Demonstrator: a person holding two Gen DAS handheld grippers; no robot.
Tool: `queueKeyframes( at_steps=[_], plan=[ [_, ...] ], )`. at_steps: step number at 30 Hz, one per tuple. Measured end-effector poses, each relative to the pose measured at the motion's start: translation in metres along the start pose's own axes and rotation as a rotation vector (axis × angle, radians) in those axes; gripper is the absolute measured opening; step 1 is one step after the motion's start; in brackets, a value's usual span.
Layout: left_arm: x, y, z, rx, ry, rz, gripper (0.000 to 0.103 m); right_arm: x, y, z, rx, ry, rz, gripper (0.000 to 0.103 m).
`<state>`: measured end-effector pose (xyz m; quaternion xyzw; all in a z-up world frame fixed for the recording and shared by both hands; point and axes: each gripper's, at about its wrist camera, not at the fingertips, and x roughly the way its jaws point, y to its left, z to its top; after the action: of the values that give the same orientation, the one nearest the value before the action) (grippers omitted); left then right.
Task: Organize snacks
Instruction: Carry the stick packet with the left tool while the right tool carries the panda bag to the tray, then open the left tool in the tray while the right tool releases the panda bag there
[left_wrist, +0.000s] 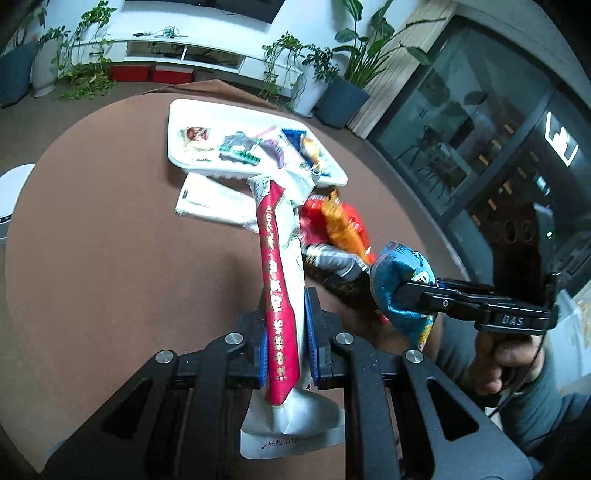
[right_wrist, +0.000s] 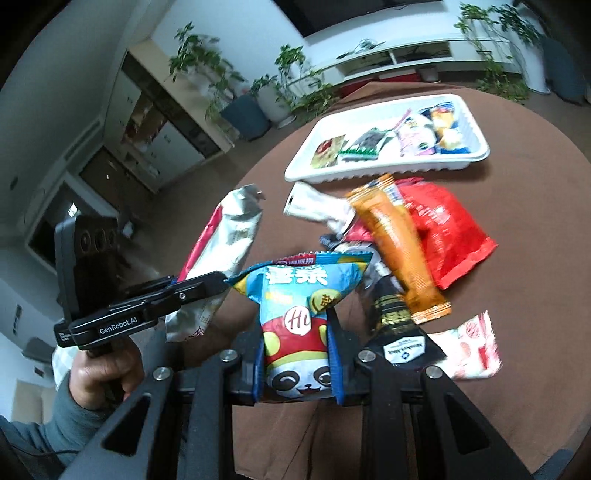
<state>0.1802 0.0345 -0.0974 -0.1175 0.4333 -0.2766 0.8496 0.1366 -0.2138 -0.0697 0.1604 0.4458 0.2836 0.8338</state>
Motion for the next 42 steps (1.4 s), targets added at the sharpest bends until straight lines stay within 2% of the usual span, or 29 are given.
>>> queueKeyframes(
  at_steps=[3,8,12,19,25,29,34,38,42],
  plan=[
    [-0.001,-0.002,0.014,0.002,-0.017,-0.003,0.014,-0.012,-0.009,0.009,0.029,-0.034,0.010,0.029],
    [-0.006,-0.001,0.039,-0.013,-0.053,-0.030,0.014,-0.032,-0.021,0.027,0.088,-0.082,0.094,0.029],
    [-0.009,0.003,0.061,-0.013,-0.077,-0.032,0.014,-0.044,-0.027,0.042,0.106,-0.110,0.124,0.029],
    [-0.010,0.017,0.112,-0.018,-0.113,-0.015,0.014,-0.064,-0.055,0.097,0.142,-0.189,0.076,0.029],
    [0.009,0.026,0.163,0.011,-0.094,0.015,0.014,-0.066,-0.076,0.149,0.166,-0.242,0.019,0.029],
    [0.041,0.042,0.193,-0.003,-0.052,0.015,0.014,-0.046,-0.075,0.185,0.135,-0.242,-0.008,0.029],
    [0.095,0.056,0.215,0.012,0.030,0.069,0.014,0.009,-0.074,0.223,0.098,-0.171,-0.052,0.029],
    [0.131,0.070,0.218,-0.007,0.077,0.095,0.014,0.059,-0.079,0.237,0.090,-0.099,-0.085,0.029],
    [0.151,0.076,0.214,-0.009,0.101,0.105,0.014,0.098,-0.088,0.246,0.086,-0.035,-0.111,0.029]
  ],
)
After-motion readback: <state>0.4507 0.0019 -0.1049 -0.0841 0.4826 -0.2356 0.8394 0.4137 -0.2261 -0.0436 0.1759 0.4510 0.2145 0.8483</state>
